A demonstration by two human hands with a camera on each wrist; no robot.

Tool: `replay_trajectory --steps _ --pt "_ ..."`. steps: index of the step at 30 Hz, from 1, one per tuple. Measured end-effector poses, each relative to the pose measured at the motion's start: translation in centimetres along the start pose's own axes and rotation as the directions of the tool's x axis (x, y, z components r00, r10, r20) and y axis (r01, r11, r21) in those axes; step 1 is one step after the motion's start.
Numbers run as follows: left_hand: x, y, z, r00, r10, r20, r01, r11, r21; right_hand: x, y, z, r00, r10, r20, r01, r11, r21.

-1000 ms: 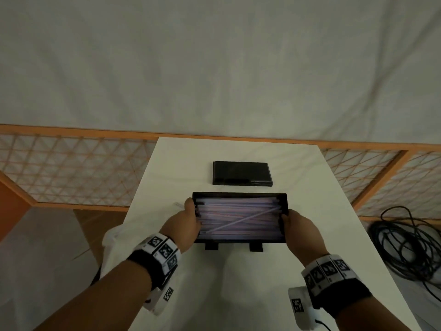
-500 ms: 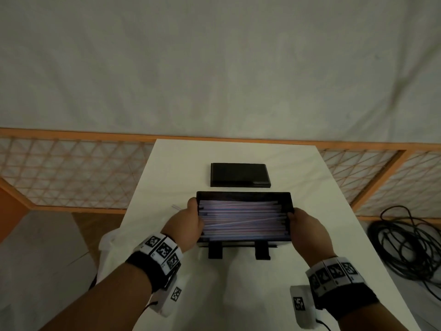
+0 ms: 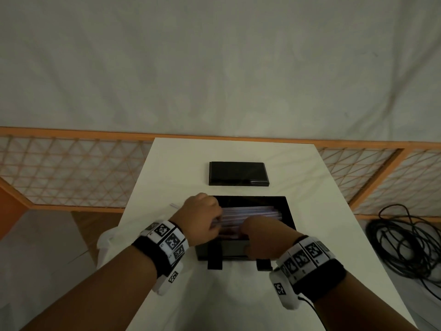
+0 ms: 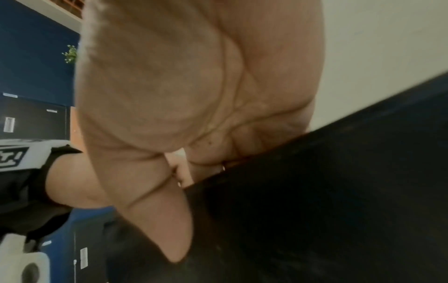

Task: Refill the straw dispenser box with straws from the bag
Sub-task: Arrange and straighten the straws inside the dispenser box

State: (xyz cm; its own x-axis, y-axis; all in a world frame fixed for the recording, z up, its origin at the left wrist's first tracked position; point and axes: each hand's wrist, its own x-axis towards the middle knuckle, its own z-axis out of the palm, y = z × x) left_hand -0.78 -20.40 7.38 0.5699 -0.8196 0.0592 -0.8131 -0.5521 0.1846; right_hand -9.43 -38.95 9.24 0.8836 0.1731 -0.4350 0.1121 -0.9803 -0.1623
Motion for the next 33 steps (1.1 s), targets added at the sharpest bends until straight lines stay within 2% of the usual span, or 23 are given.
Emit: replay_trajectory --steps 2,5,8,12,14,16,17,20,24,28,33 --pt "0.7 -0.4 -0.1 0.989 0.04 0.146 -0.051 0.996 0.075 0.9 -0.5 -0.3 0.999 -0.005 0.043 0.006 1.0 -0.029" --pt "2.1 -0.4 -0.5 0.967 0.015 0.256 -0.052 0.989 0.137 1.6 -1.1 -0.4 0.994 0.004 0.107 -0.004 1.0 0.001" --pt "3.1 0.1 -0.3 0.946 0.001 0.325 -0.068 0.979 0.193 1.6 -0.9 -0.2 0.999 -0.002 0.05 0.001 1.0 0.028" --pt "3.8 0.9 0.9 0.911 -0.063 0.407 -0.044 0.967 0.25 0.7 -1.1 -1.5 0.998 -0.016 -0.055 0.015 1.0 -0.021" --pt "4.3 1.1 1.0 0.892 -0.093 0.443 -0.02 0.97 0.244 0.4 -1.4 -1.9 0.999 0.015 -0.042 -0.018 0.997 -0.074" --pt "4.8 0.8 0.9 0.904 -0.074 0.422 -0.01 0.981 0.194 0.1 -1.6 -1.7 0.996 0.054 0.066 -0.046 0.991 -0.123" --pt "4.9 0.7 0.7 0.912 -0.064 0.406 -0.006 0.986 0.167 0.0 -1.5 -1.3 0.995 0.028 0.093 -0.018 0.994 -0.107" --pt "5.3 0.2 -0.2 0.93 -0.068 0.36 0.039 0.995 0.088 -0.3 -1.1 -0.1 0.994 -0.025 0.106 0.026 1.0 -0.005" --pt "5.6 -0.1 -1.0 0.933 -0.11 0.343 0.106 0.994 0.031 1.4 -0.8 0.6 0.979 0.067 0.193 -0.075 0.996 0.037" --pt "5.5 -0.3 -1.0 0.936 -0.118 0.332 0.123 0.992 0.006 3.5 0.0 0.1 0.923 0.121 0.366 -0.209 0.955 0.211" --pt "5.6 -0.1 -1.2 0.933 -0.129 0.336 0.129 0.991 0.023 4.4 0.0 0.5 0.894 0.144 0.425 -0.231 0.96 0.16"
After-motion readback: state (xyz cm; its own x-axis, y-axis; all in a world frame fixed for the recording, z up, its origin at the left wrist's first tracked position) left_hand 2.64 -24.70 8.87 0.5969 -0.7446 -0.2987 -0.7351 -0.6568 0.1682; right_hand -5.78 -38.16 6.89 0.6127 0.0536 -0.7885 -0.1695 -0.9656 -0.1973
